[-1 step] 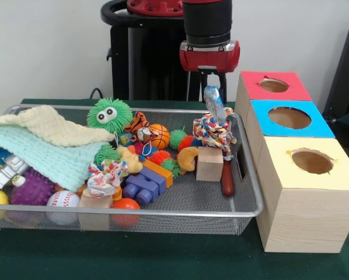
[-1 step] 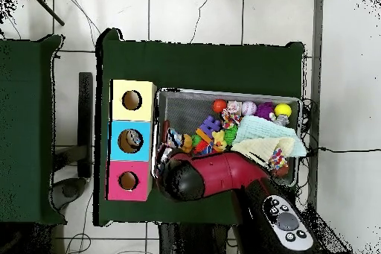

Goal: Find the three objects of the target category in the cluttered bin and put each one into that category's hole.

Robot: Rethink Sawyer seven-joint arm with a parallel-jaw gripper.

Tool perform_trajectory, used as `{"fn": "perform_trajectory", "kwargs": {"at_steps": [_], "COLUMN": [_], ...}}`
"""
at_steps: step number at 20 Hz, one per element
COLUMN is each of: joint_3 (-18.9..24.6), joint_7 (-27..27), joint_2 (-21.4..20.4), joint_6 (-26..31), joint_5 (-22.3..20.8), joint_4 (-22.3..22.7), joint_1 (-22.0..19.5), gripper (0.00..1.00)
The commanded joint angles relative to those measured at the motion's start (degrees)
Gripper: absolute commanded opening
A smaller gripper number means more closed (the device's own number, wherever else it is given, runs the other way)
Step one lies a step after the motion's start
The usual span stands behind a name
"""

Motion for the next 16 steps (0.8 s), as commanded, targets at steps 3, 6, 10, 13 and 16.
{"fn": "perform_trajectory", "kwargs": {"at_steps": [3,6,10,13,16], "joint_3": [4.87,5.3,5.45,5.27,4.78], "joint_7": [-5.83,-6.47,-6.24,-6.46,-6.1], "joint_2": [0.34,-0.46,0.3,1.55,3.35], "joint_6": [6.69,6.56,5.99,5.82,5.66], "joint_5": [1.15,0.87,-0.05,-1.63,-2.75], "joint_4": [4.29,5.36,4.73,3.28,1.27], "joint_1": [-3.45,-5.49,-6.03,-4.35,-1.86], "gripper": [0.0,0.0,0.0,0.0,0.0]}}
